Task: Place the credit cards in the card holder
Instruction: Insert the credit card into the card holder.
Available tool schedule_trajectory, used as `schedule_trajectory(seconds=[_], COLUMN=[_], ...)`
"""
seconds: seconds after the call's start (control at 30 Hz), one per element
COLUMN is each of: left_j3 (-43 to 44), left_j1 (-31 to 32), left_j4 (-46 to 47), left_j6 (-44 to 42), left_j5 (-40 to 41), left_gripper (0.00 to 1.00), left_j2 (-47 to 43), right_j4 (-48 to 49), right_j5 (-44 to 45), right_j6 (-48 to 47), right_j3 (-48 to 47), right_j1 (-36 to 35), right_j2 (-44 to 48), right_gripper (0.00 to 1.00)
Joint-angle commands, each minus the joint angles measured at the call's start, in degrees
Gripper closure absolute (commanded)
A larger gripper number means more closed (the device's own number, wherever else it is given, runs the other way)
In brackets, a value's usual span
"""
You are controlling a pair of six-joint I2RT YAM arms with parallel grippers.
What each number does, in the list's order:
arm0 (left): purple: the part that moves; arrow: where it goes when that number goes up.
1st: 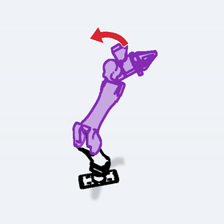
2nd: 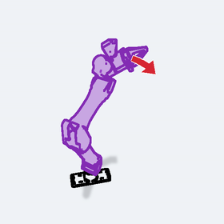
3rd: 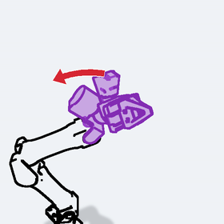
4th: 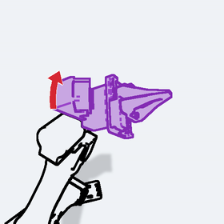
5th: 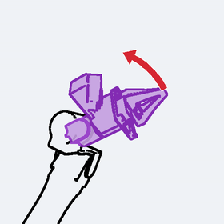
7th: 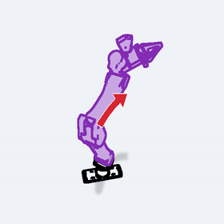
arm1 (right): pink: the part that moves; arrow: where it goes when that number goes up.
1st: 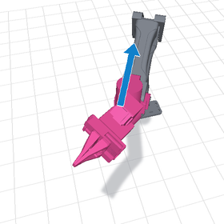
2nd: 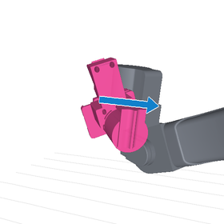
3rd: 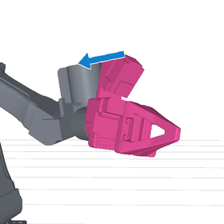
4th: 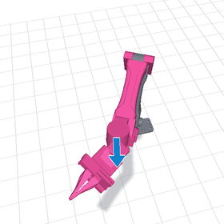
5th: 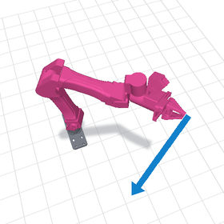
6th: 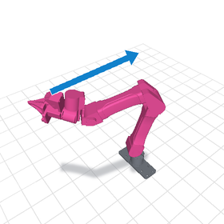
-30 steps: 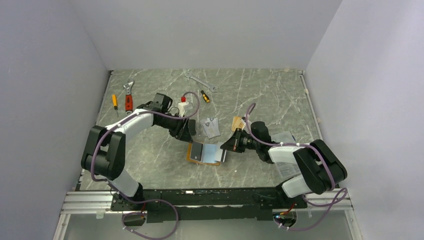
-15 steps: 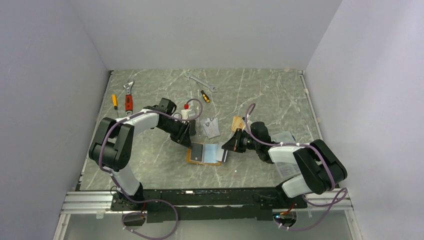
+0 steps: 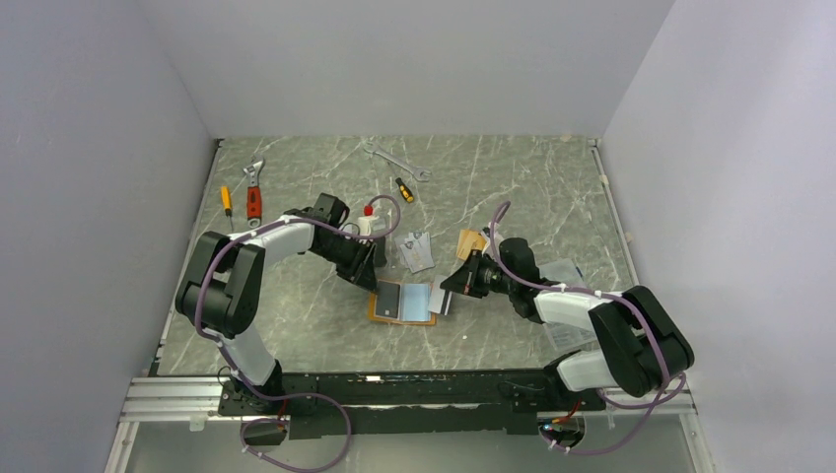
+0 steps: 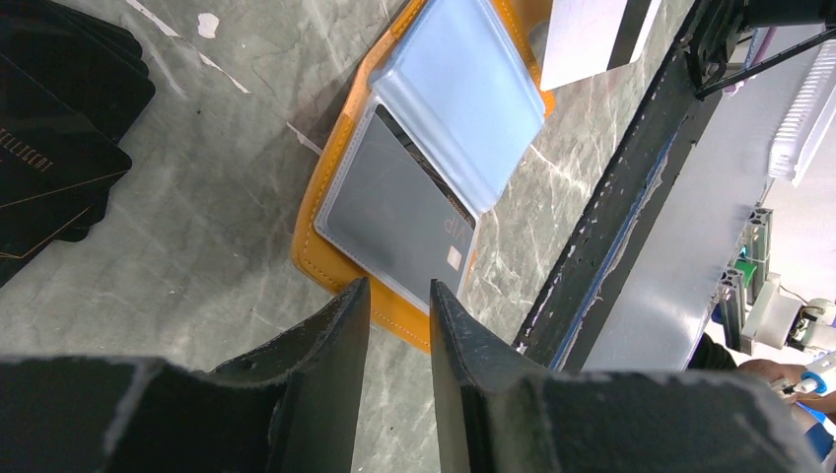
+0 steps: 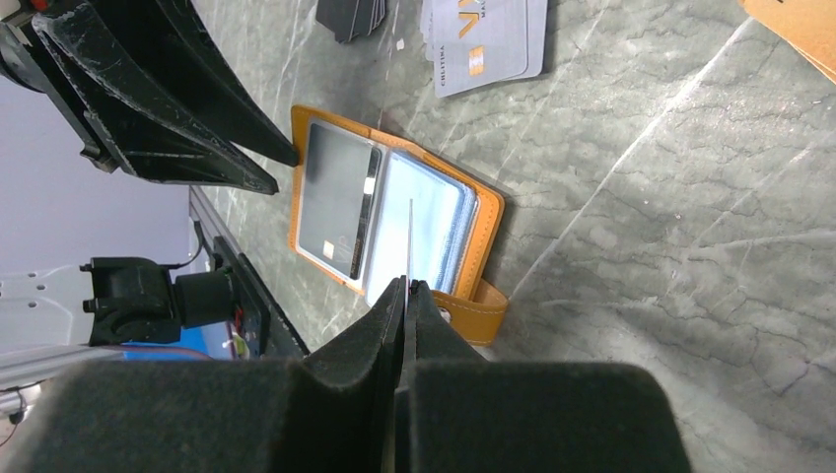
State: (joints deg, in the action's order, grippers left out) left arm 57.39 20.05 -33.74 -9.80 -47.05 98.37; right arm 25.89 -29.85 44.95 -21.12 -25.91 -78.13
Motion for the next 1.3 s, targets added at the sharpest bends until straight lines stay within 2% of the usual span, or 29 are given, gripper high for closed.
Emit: schedule_trajectory(seconds=[0.0, 1.27], left_j3=[1.28, 1.42], left_j1=[0.58, 0.64], left_j4=[-0.19, -0.82], left_j6=[-0.61, -1.73], left_j5=[-0.57, -1.32], left_gripper=[0.66, 0.71], left_j2=[-0.24, -0.92], right_j4=[1.66, 8.86], right_j5=[0.43, -0.87], right_j6=[-0.56, 1.51], right_j3=[0.36, 2.88], right_j1=[0.27, 0.07], right_j2=[0.40, -4.54], right_gripper=[1.00, 1.00])
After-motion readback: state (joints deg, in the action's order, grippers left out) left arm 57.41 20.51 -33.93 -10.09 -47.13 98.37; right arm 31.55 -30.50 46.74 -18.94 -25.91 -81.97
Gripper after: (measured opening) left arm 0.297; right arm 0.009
